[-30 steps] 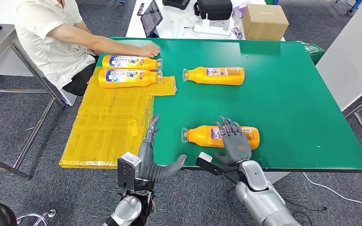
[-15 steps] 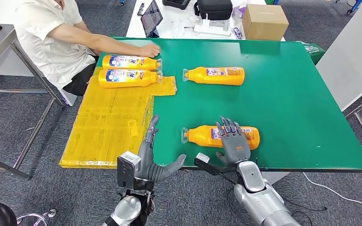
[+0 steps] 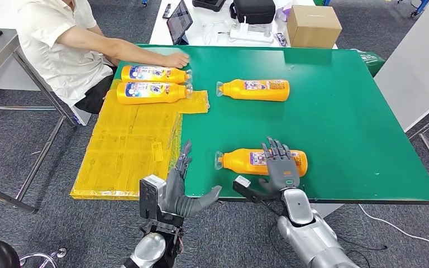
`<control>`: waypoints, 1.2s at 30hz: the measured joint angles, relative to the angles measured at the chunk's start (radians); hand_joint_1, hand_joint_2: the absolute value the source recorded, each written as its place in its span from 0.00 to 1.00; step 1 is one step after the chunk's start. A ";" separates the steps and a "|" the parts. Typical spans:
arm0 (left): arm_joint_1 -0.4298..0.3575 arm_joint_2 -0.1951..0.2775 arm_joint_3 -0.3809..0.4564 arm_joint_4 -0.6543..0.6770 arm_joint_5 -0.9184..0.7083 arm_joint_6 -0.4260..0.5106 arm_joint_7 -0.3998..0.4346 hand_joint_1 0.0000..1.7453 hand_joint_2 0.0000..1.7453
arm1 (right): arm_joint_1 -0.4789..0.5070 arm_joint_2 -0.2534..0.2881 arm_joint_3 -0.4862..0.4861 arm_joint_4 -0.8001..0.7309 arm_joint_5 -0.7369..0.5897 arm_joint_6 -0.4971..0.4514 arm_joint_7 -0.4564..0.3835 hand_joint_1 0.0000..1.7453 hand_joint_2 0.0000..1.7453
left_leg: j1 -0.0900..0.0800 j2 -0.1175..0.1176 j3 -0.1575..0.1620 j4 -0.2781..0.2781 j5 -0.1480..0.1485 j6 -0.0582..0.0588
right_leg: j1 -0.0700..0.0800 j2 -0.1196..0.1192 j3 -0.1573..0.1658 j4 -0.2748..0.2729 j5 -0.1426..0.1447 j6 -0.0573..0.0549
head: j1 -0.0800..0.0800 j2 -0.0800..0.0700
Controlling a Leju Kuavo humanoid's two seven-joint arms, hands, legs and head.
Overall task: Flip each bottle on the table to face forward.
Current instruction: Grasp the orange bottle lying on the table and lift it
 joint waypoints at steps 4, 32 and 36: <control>0.003 0.000 0.006 0.000 0.007 -0.009 0.010 0.00 1.00 | -0.026 -0.001 -0.025 0.042 0.006 0.016 0.031 0.00 1.00 | 0.000 0.000 0.001 0.000 0.000 0.000 | 0.000 0.000 0.001 0.000 0.000 0.000 | 0.000 0.000; -0.004 0.000 0.011 0.013 0.047 -0.057 0.047 0.00 1.00 | -0.135 -0.027 -0.164 0.250 -0.102 0.085 -0.076 0.98 1.00 | 0.000 0.000 0.009 0.000 0.000 0.001 | 0.000 0.000 0.008 -0.001 0.000 0.000 | 0.000 0.000; -0.007 0.000 0.011 0.013 0.053 -0.061 0.049 0.00 1.00 | -0.138 -0.029 -0.183 0.262 -0.149 0.115 -0.133 0.97 1.00 | 0.000 0.000 0.010 0.000 0.000 0.001 | 0.000 0.000 0.008 -0.001 0.000 0.000 | 0.000 0.000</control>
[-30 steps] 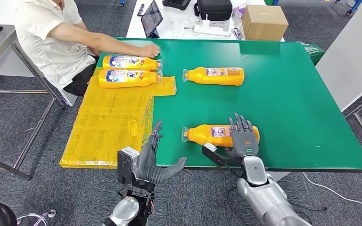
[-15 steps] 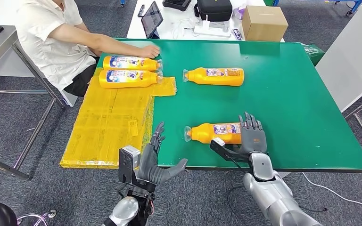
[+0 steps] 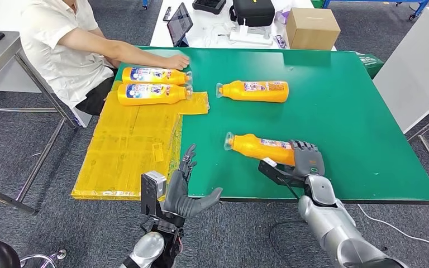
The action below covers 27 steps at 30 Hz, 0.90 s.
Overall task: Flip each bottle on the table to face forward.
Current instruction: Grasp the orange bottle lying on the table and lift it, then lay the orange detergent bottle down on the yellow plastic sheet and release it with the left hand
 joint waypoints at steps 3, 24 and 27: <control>-0.002 0.000 0.000 0.000 0.003 -0.002 0.000 0.00 1.00 | 0.000 -0.003 -0.010 0.004 -0.014 0.008 -0.020 0.98 1.00 | 0.000 0.000 0.001 0.000 0.000 0.000 | 0.000 0.000 0.001 0.000 0.000 0.000 | 0.000 0.000; 0.006 0.000 0.007 0.005 0.245 0.002 0.009 0.00 1.00 | 0.147 0.077 -0.076 -0.210 -0.503 0.042 -0.402 1.00 1.00 | 0.001 0.002 0.002 0.000 -0.002 -0.001 | 0.002 0.003 0.002 0.001 0.000 -0.001 | 0.000 0.000; 0.013 0.000 0.011 0.008 0.301 0.000 0.020 0.00 1.00 | 0.194 0.107 -0.061 -0.292 -0.547 0.038 -0.410 0.99 1.00 | 0.001 0.001 -0.002 0.000 -0.001 -0.001 | 0.002 0.002 -0.002 0.001 0.000 -0.001 | 0.000 0.000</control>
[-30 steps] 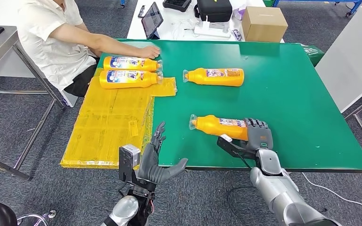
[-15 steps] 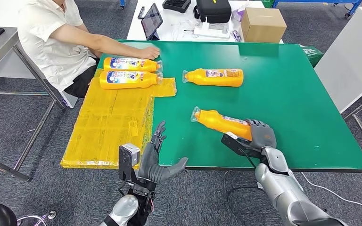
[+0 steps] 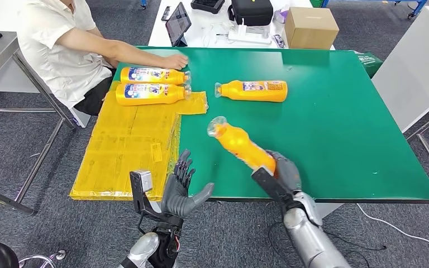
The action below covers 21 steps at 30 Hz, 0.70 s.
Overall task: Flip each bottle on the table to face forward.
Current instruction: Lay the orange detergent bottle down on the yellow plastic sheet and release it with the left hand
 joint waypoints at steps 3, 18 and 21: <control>0.001 0.000 0.000 0.002 0.039 0.020 0.021 0.00 1.00 | 0.029 0.021 0.010 -0.057 -0.053 -0.017 -0.026 1.00 1.00 | 0.000 -0.002 -0.003 0.000 0.000 0.000 | 0.000 -0.002 -0.001 0.000 0.000 0.000 | 0.000 0.000; -0.004 0.019 -0.044 0.012 0.101 0.074 0.038 0.00 1.00 | 0.118 0.100 0.122 -0.216 -0.198 -0.038 -0.071 0.97 1.00 | -0.001 -0.001 -0.007 0.000 0.000 0.000 | -0.001 -0.002 -0.006 0.000 -0.001 0.000 | 0.000 0.000; -0.006 0.024 -0.066 -0.009 0.069 0.069 0.021 0.00 1.00 | 0.121 0.107 0.164 -0.206 -0.186 -0.037 -0.070 0.97 1.00 | -0.001 -0.001 -0.007 0.000 0.000 0.000 | -0.001 -0.002 -0.006 0.000 -0.001 0.000 | 0.000 0.000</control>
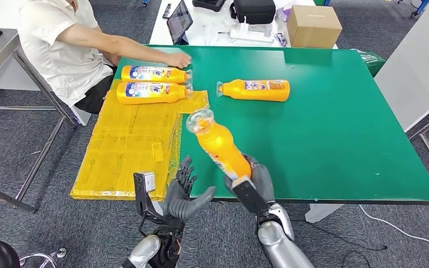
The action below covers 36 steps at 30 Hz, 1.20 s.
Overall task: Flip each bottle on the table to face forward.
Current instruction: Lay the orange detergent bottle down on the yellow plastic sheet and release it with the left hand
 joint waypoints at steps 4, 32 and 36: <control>-0.006 0.000 -0.017 -0.018 -0.015 0.023 0.003 0.00 1.00 | 0.006 0.009 0.059 0.024 0.027 -0.003 -0.002 0.97 1.00 | 0.000 0.000 0.000 0.000 0.000 0.000 | 0.000 0.000 -0.001 0.000 0.000 0.000 | 0.000 0.000; -0.042 0.000 0.047 -0.007 0.158 -0.096 0.037 1.00 1.00 | -0.077 0.042 0.214 0.179 0.119 -0.093 0.020 0.92 1.00 | 0.000 0.000 -0.001 0.000 0.000 0.000 | 0.000 0.000 -0.002 0.000 0.000 0.000 | 0.000 0.000; -0.043 0.000 0.054 -0.004 0.158 -0.096 0.035 1.00 1.00 | -0.082 0.047 0.219 0.187 0.119 -0.096 0.020 0.91 1.00 | 0.000 0.001 -0.001 0.000 0.000 0.000 | 0.000 0.000 -0.002 0.000 0.000 0.000 | 0.000 0.000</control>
